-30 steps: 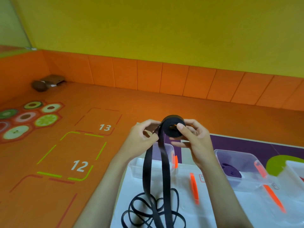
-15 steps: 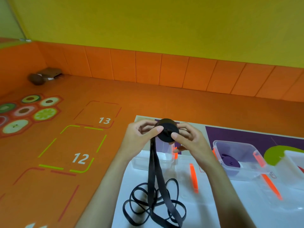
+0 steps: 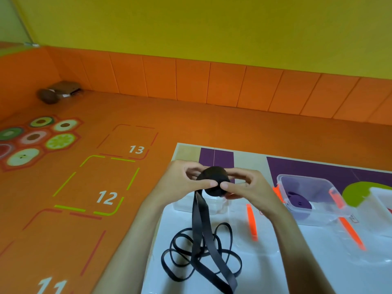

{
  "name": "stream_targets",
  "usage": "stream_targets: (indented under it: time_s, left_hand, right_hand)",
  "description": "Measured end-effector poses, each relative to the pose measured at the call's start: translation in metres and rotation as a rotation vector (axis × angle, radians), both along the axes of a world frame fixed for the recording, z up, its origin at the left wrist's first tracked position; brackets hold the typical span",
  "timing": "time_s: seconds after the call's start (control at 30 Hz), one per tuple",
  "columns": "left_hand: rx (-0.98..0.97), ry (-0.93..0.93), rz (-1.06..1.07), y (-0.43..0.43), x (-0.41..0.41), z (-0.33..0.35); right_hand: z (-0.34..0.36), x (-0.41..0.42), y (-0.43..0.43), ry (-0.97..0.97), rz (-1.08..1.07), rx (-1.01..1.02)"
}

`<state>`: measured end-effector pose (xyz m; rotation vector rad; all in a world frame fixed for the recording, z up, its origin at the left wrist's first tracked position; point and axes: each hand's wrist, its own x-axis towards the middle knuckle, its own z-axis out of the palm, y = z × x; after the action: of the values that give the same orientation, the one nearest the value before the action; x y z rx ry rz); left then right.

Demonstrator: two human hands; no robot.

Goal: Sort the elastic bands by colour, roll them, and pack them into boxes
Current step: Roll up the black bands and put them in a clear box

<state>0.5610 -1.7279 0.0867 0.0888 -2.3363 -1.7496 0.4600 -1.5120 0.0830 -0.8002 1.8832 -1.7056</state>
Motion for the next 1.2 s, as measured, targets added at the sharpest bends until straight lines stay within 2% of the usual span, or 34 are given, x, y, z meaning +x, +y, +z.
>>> stream_targets:
  time_s: [0.07,0.2,0.27,0.33,0.4,0.5,0.6,0.67,0.8,0.9,1.0,1.07,1.2]
  left_hand:
    - [0.048,0.025,-0.031,0.003,-0.002,0.005]
    - [0.288,0.134,-0.010,0.008,-0.008,0.008]
    - [0.265,0.127,-0.005,0.004,-0.009,0.007]
    - [0.130,0.067,-0.042,0.000,-0.008,0.006]
    - [0.035,0.019,-0.111,0.000,-0.007,0.006]
    - [0.157,0.038,-0.107,0.006,-0.007,0.004]
    - [0.246,0.078,-0.040,0.006,-0.006,-0.002]
    - [0.214,0.064,-0.045,0.000,-0.005,-0.003]
    - [0.123,0.016,-0.143,-0.005,-0.002,0.001]
    - [0.212,0.047,-0.124,0.002,-0.003,0.002]
    - [0.317,0.080,-0.050,0.008,-0.006,-0.002]
    - [0.275,0.081,-0.055,0.005,-0.006,-0.003]
    - [0.017,0.003,-0.183,0.003,-0.004,0.000]
  right_hand:
    - [0.011,-0.004,0.003,0.016,-0.031,-0.061]
    - [0.013,-0.004,-0.001,-0.026,-0.144,-0.235]
    - [0.009,-0.004,0.001,-0.060,-0.092,-0.180]
    - [0.008,-0.009,0.007,-0.005,0.011,-0.038]
    - [0.013,-0.013,0.012,0.027,0.041,0.019]
    - [0.012,-0.010,0.011,-0.003,-0.028,-0.088]
    - [-0.006,-0.002,0.002,-0.142,-0.094,-0.240]
    - [-0.016,0.002,0.002,-0.178,-0.047,-0.213]
    - [-0.007,-0.007,0.014,-0.034,0.029,-0.031]
    - [-0.001,-0.009,0.014,-0.058,-0.032,-0.153]
    - [-0.013,0.000,0.005,-0.162,-0.085,-0.280]
    - [-0.022,0.004,0.006,-0.191,-0.045,-0.257]
    - [-0.014,-0.008,0.020,-0.038,0.052,-0.016]
